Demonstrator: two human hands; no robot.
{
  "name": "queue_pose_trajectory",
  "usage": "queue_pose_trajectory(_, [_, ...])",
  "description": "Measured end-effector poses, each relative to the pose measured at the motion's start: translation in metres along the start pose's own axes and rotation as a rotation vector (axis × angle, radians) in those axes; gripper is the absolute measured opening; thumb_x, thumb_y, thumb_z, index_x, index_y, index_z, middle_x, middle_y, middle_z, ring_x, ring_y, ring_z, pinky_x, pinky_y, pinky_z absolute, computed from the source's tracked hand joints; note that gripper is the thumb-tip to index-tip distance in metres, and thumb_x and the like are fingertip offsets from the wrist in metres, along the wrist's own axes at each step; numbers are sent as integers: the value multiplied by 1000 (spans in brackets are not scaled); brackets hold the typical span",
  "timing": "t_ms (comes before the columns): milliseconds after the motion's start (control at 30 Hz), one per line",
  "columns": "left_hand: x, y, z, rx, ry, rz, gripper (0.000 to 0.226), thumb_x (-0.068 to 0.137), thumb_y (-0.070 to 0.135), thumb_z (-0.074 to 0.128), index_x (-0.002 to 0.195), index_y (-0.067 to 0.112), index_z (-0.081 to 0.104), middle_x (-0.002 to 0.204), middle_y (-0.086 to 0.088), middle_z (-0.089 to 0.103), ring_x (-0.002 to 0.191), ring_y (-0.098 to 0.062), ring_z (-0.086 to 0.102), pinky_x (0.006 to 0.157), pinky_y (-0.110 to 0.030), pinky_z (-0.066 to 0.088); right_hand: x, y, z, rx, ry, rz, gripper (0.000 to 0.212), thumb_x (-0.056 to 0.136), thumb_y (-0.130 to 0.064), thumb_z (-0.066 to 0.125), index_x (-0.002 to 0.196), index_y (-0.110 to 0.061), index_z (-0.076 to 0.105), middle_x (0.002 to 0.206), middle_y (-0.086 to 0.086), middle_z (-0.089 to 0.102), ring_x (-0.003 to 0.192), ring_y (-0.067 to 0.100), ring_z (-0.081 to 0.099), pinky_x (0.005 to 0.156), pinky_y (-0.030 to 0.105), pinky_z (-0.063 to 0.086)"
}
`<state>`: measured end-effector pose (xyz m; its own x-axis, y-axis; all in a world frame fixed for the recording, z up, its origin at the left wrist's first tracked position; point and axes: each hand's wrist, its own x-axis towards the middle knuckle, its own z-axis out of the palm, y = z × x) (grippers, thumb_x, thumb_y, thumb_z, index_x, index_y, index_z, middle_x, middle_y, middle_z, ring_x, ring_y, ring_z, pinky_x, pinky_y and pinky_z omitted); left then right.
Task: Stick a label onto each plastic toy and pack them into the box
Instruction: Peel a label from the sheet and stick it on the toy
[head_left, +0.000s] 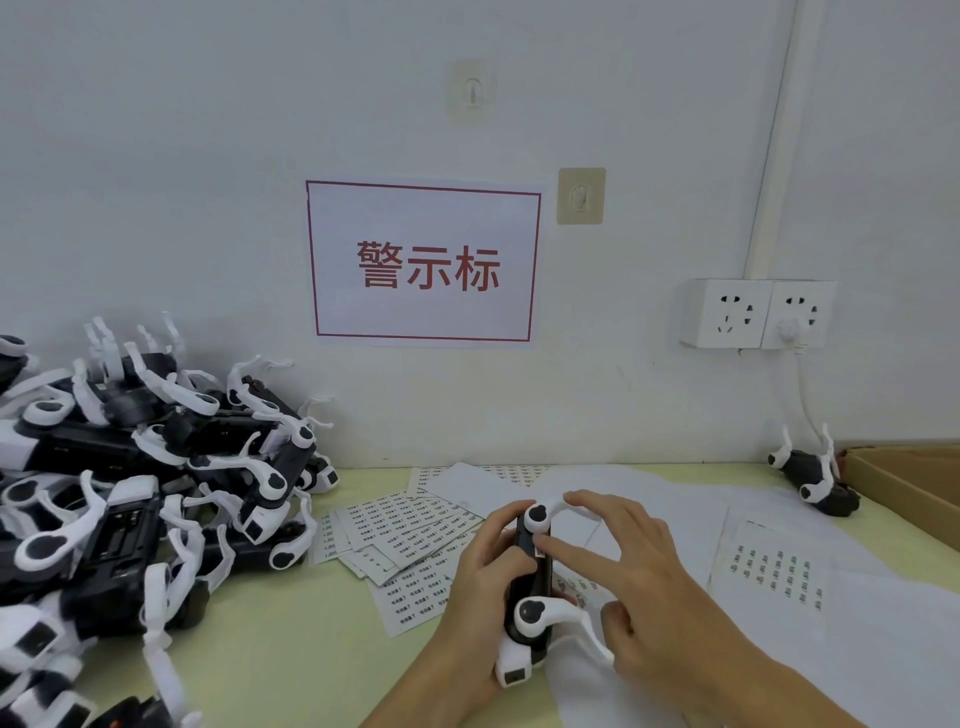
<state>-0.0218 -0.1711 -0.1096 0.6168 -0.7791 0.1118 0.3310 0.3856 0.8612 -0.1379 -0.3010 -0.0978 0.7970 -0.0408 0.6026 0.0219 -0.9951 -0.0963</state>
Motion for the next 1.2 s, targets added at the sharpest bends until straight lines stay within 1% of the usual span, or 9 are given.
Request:
queue_pose_trajectory(300, [-1,0,2,32,48,-5,51,86,-15,41,110,17,71,109,-23,68,82,-33,66,70,-40,56,-2,3,-3,84,-58,-9,82,64,1,42,129,-45,60,148,-11,33,140,14,28,104,30,31])
queue_pose_trajectory(600, [0,2,2,-87,62,-36,51,70,-2,50,113,14,71,103,-22,66,77,-34,63,67,-40,55,-2,-2,7,348,-17,133,71,68,-3,40,119,-44,69,147,-20,35,140,1,27,105,16,26])
queue_pose_trajectory(667, [-1,2,2,-77,70,-46,48,77,-5,44,112,15,72,103,-20,67,75,-34,61,68,-40,54,-1,-4,7,461,62,210,66,68,-3,40,106,-46,74,141,-21,43,134,0,36,100,12,30])
queue_pose_trajectory(767, [-1,1,1,-86,108,-67,50,85,-8,38,113,19,70,102,-18,67,77,-35,58,72,-42,49,-2,-8,12,575,200,311,55,69,0,46,93,-39,77,131,-15,54,128,4,46,102,22,35])
queue_pose_trajectory(867, [-2,1,0,-91,141,-96,38,90,-6,44,116,14,60,101,-21,69,72,-37,63,69,-41,52,-6,-13,17,603,238,391,54,83,10,59,111,-36,66,130,-20,53,125,3,48,96,28,43])
queue_pose_trajectory(933, [-3,2,0,-73,113,-136,29,89,-5,48,114,6,58,93,-24,71,68,-37,68,61,-38,56,-7,-12,16,625,231,444,60,88,3,64,126,-41,53,132,-26,52,123,-2,48,93,27,45])
queue_pose_trajectory(1000, [-4,3,1,-46,68,-149,31,80,-5,59,109,3,64,93,-24,72,71,-37,70,64,-39,59,-7,-10,15,684,219,492,61,91,-5,65,134,-43,46,132,-27,54,123,-6,49,93,25,45])
queue_pose_trajectory(1100, [-3,4,2,6,29,-118,35,66,0,67,101,4,74,106,-22,72,85,-37,71,79,-42,57,-7,-9,15,822,208,526,58,91,-10,68,136,-42,48,121,-15,65,115,5,61,89,30,52])
queue_pose_trajectory(1200, [-2,4,0,23,7,-102,35,69,3,64,102,3,74,114,-24,69,92,-40,70,79,-42,59,-5,-11,14,903,188,565,50,90,-16,70,129,-45,56,104,-6,71,93,16,70,79,32,58])
